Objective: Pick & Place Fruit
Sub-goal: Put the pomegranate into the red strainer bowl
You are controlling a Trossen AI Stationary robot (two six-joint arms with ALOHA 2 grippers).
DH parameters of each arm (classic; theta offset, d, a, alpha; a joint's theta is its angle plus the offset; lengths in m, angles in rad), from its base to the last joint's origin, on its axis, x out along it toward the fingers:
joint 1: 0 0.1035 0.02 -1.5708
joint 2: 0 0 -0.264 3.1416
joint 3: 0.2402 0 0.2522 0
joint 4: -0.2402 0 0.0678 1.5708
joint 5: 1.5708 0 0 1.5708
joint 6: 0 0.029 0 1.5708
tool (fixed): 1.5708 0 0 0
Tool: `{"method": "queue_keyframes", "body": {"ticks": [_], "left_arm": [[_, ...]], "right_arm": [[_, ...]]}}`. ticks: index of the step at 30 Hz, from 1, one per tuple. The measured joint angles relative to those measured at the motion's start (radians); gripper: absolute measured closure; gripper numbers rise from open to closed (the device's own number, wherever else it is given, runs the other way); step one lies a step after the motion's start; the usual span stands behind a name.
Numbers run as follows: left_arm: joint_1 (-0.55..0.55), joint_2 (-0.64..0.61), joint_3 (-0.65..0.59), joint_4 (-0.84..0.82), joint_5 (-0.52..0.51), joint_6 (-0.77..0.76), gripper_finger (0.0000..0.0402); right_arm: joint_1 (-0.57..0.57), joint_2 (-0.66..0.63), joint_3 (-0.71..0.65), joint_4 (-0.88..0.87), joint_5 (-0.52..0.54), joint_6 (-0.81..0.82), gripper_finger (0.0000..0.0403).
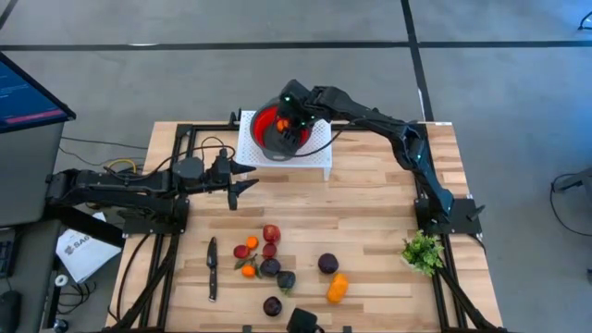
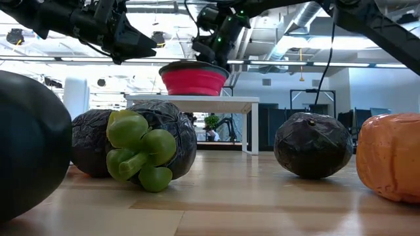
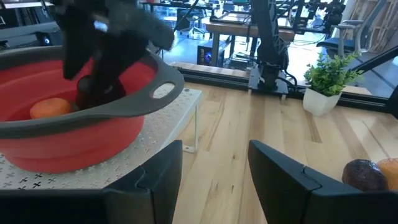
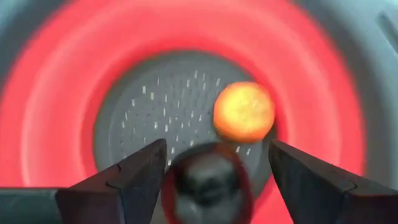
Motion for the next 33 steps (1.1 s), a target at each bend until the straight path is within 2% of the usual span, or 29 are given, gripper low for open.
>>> {"method": "queue_keyframes", "body": {"ticks": [5, 10, 13, 17, 19, 22, 27, 30, 33], "left_arm": [[0.000, 0.000, 0.000, -0.001, 0.001, 0.000, 0.0225], [0.000, 0.000, 0.000, -0.004, 0.004, -0.003, 0.0225], [-0.004, 0.000, 0.000, -0.007, 0.004, -0.022, 0.0225], [-0.024, -0.001, 0.001, -0.049, 0.007, -0.031, 0.0225], [-0.038, -0.001, 0.001, -0.065, 0.016, -0.030, 0.0225], [-0.061, -0.001, 0.001, -0.105, 0.035, -0.028, 0.0225], [-0.099, -0.017, 0.001, -0.174, 0.041, -0.021, 0.0225], [-0.118, -0.033, 0.001, -0.203, 0.079, -0.020, 0.0225], [-0.128, -0.040, 0.001, -0.234, 0.168, -0.031, 0.0225]], "right_arm": [[-0.002, -0.064, 0.003, 0.038, 0.012, -0.007, 0.0126], [0.028, -0.148, -0.002, 0.131, 0.127, -0.069, 0.0126], [0.080, -0.197, -0.002, 0.141, 0.184, -0.108, 0.0127], [0.173, -0.215, -0.002, 0.066, 0.209, -0.119, 0.0128], [0.231, -0.211, -0.004, 0.012, 0.281, -0.100, 0.0128], [0.324, -0.215, -0.044, -0.034, 0.446, -0.036, 0.0129], [0.485, -0.277, -0.216, -0.054, 0.681, 0.143, 0.0129], [0.577, -0.347, -0.344, -0.043, 0.743, 0.297, 0.0129], [0.647, -0.395, -0.497, -0.039, 0.753, 0.473, 0.0129]]}}
